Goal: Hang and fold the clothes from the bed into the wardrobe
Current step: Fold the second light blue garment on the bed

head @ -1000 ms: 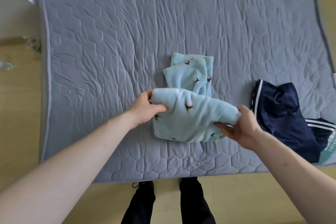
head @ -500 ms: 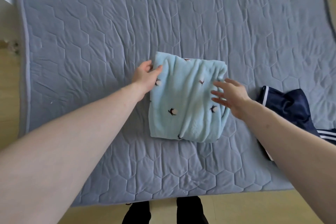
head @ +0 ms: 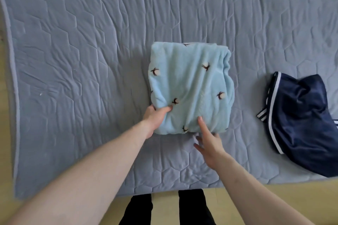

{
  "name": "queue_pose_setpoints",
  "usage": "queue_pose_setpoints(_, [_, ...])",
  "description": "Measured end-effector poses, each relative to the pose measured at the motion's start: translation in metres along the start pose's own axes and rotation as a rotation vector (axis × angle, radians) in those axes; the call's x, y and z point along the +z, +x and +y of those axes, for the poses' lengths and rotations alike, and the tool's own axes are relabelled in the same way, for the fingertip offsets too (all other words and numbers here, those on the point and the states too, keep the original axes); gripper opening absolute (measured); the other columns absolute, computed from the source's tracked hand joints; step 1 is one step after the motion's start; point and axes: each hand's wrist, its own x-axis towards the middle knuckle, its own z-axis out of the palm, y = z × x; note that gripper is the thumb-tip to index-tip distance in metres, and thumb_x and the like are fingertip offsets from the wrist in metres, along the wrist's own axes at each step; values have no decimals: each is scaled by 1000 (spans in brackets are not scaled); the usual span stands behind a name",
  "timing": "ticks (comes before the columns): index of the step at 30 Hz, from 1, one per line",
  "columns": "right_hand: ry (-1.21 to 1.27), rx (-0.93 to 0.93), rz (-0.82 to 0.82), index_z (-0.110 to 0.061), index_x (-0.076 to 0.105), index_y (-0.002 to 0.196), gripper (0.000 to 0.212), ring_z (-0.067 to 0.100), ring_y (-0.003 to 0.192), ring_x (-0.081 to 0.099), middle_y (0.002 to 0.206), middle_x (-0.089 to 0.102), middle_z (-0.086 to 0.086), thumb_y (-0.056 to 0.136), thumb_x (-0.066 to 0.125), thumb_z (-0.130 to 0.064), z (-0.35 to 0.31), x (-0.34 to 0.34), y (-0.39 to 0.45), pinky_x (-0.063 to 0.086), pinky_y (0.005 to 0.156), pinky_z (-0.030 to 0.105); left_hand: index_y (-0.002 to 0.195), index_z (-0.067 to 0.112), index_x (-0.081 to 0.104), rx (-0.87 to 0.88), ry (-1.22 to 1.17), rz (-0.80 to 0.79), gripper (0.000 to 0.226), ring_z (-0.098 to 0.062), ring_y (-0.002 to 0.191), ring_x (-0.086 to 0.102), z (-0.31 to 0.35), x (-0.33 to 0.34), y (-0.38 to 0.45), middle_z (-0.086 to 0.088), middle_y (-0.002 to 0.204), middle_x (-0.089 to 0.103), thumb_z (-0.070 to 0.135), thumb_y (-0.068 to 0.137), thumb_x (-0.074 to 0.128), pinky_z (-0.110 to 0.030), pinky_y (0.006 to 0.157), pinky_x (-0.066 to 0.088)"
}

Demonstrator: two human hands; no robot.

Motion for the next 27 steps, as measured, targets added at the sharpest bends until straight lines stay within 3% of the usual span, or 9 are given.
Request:
queue_pose_setpoints(4, [272,-81,115,-34,58,135,75,25,107,72,123,73,-4,69,91,-44,-25,-2,3,60,90,53,105,17,76,-81,-100,-43,32,-17,91,76,-25,23,-54,2,98,80,23,76,87,-37,87,61])
queue_pose_setpoints(7, [148,-159,219,-31,66,121,52,24,100,74,113,76,-1,73,84,-35,-42,-33,-2,61,87,49,115,16,73,-122,101,-275,45,-19,103,73,-41,41,-108,0,113,77,42,80,81,-42,96,58])
queue_pose_setpoints(10, [-66,-253,219,-27,69,110,37,26,96,74,108,76,3,75,82,-27,-52,-67,1,61,80,43,103,13,71,-170,551,-688,53,-13,74,71,-31,40,-139,-3,99,78,61,100,50,-26,65,53])
queue_pose_setpoints(11, [-137,-259,201,-26,67,112,42,25,95,74,109,76,3,73,83,-26,-53,-76,5,61,78,43,94,13,73,-63,648,-671,54,-12,71,71,-22,37,-133,2,91,78,63,97,53,-25,66,54])
queue_pose_setpoints(13, [-237,-261,164,-27,62,122,55,23,99,72,114,73,1,73,86,-26,-52,-88,14,61,82,43,88,21,75,214,687,-310,42,-11,82,73,4,26,-98,10,86,77,62,84,69,-31,80,58])
queue_pose_setpoints(16, [-238,-273,144,-28,56,129,62,21,103,70,118,70,-4,76,88,-35,-45,-93,22,60,88,45,126,28,58,351,631,208,76,-20,120,61,47,3,-33,3,128,64,70,65,76,-40,104,49])
queue_pose_setpoints(18, [-188,-267,134,-28,58,128,60,21,102,70,116,71,-4,78,87,-44,-40,-87,22,59,88,44,156,23,28,162,644,118,125,-25,142,44,56,-8,0,-3,157,41,75,57,83,-46,116,39])
queue_pose_setpoints(20, [-164,-238,103,-33,59,125,57,20,102,70,113,72,-7,78,85,-50,-34,-82,21,59,88,44,161,27,18,16,641,-65,141,-25,140,47,53,-11,17,0,158,41,74,49,89,-47,115,41])
queue_pose_setpoints(27, [-183,-245,13,-33,65,120,53,24,101,74,110,77,-6,74,90,-39,-27,-91,-23,61,89,52,132,31,58,198,459,-84,70,-14,109,67,29,-10,-52,10,116,70,37,70,90,-28,85,53])
